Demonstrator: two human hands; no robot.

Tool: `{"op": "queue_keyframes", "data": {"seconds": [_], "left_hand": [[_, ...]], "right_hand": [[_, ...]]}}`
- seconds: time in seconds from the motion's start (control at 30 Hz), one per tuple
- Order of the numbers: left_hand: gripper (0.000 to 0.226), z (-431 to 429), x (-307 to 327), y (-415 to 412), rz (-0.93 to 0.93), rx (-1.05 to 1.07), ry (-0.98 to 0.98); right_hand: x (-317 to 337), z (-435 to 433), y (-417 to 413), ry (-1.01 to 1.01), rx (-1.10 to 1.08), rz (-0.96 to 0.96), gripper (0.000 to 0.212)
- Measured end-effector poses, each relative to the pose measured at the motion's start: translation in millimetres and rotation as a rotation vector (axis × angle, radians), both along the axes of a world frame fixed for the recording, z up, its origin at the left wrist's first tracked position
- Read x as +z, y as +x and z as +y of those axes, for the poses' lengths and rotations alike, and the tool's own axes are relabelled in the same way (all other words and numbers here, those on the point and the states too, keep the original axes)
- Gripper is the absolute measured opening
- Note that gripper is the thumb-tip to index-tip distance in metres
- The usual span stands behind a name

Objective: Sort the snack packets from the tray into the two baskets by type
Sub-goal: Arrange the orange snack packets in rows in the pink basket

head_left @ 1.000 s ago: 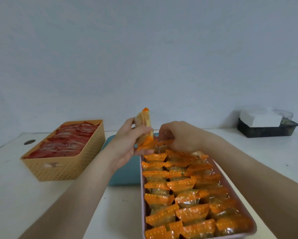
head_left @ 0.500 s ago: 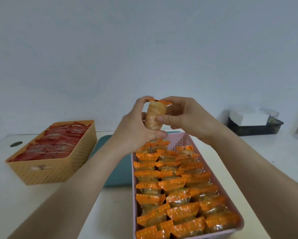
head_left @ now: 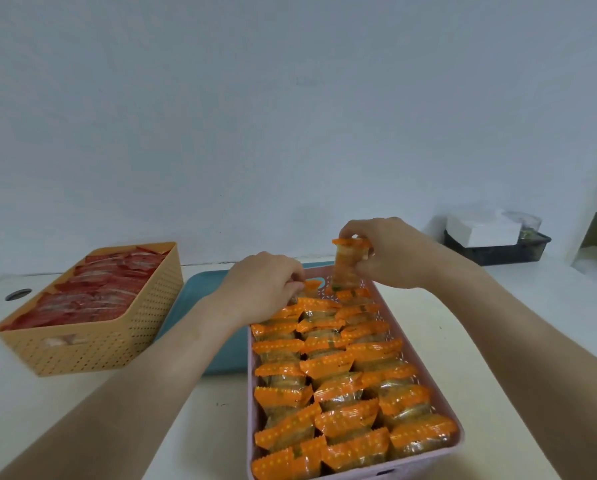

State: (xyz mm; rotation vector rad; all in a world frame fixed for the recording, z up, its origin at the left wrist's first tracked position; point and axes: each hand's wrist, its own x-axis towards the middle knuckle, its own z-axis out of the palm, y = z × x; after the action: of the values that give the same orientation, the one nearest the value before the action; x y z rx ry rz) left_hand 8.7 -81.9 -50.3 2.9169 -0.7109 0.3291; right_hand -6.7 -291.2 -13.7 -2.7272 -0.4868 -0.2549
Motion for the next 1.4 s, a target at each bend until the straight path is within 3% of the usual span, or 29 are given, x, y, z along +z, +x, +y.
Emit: {"op": "queue_keyframes", "data": {"seconds": [0.23, 0.4, 0.57, 0.63, 0.7, 0.8, 0.9, 1.0, 1.13, 1.27, 1.4], "left_hand": [[0.032, -3.3, -4.9, 1.6, -0.185, -0.094, 0.074], [0.036, -5.7, 0.1, 2.9, -0.214, -0.139, 0.184], [0.029, -9.6, 3.2, 0.1, -0.163, -0.126, 0.244], [0.023, -11.3, 4.5, 1.3, -0.099, -0.135, 0.235], [0.022, -11.7, 5.8, 2.2, 0.016, -0.144, 0.184], [0.029, -5.8, 8.7, -2.6, 0.240, -0.164, -0.049], [0.034, 6.8, 7.6, -14.1, 0.238, -0.121, -0.262], [0.039, 17.0, -2.5, -30.0, 0.141, -0.113, -0.128], [0.082, 18.2, -9.2, -49.5, 0.279, -0.019, 0.091], [0.084, 10.9, -10.2, -78.5, 0.230, 0.000, 0.022], [0.085, 7.2, -20.3, -91.5, 0.257, 0.027, 0.137]], "right_hand": [[-13.5, 10.5, 2.8, -0.398, 0.074, 0.096, 0.018], [-13.9, 13.9, 3.0, -0.430, 0.035, -0.051, 0.016], [-17.5, 22.1, -2.2, -0.609, 0.037, -0.166, 0.013], [-15.9, 20.9, -0.2, -0.563, 0.049, -0.098, 0.023], [-11.0, 17.0, 1.5, -0.380, 0.077, -0.029, 0.022], [-2.9, 8.9, -6.8, -0.120, 0.133, 0.136, 0.036], [-5.9, -1.7, -14.5, -0.065, 0.233, 0.360, 0.035], [-18.7, -2.4, -23.0, -0.003, 0.292, 0.383, 0.047], [-34.7, 9.3, -38.9, -0.217, 0.131, 0.213, 0.079], [-42.9, 17.3, -62.2, -0.250, 0.085, 0.176, 0.075], [-54.4, 20.0, -71.3, -0.317, 0.032, 0.170, 0.068]]}}
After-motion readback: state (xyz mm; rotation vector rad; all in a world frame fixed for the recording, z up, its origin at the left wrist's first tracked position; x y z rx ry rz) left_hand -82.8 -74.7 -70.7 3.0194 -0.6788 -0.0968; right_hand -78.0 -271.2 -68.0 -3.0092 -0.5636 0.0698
